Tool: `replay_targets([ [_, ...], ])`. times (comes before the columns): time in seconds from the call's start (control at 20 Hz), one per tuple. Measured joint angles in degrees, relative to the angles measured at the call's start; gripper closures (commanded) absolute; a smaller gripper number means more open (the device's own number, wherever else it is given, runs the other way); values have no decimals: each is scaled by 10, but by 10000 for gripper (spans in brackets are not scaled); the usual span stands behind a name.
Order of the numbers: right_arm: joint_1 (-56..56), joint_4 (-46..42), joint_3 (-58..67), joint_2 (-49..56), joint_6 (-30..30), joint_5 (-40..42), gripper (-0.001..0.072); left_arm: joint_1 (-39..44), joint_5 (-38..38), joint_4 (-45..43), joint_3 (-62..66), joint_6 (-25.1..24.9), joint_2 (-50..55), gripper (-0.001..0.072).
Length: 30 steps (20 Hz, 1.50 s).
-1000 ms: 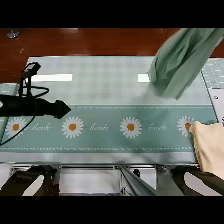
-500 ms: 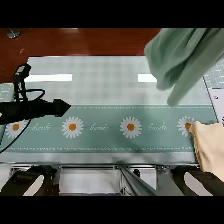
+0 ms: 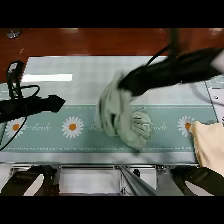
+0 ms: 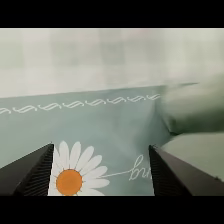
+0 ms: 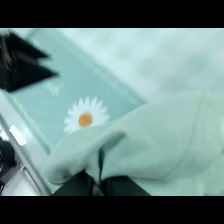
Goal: Fold the shirts.
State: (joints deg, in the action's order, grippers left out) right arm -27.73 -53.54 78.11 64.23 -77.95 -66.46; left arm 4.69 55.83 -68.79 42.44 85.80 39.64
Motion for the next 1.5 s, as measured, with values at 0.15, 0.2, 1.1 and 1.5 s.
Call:
replay_targets([
  [0.15,-62,24,-81,75,-22,51,96,-4,11,9,-12,0,0,3],
  [0.2,-72,40,-94,99,-26,63,93,-4,13,12,-17,0,1,3],
  [1.1,420,-87,-366,-92,-30,-87,99,130,184,271,182,-200,374,12],
  [1.5,356,-27,-508,-119,4,-106,98,174,314,215,319,-205,535,678],
])
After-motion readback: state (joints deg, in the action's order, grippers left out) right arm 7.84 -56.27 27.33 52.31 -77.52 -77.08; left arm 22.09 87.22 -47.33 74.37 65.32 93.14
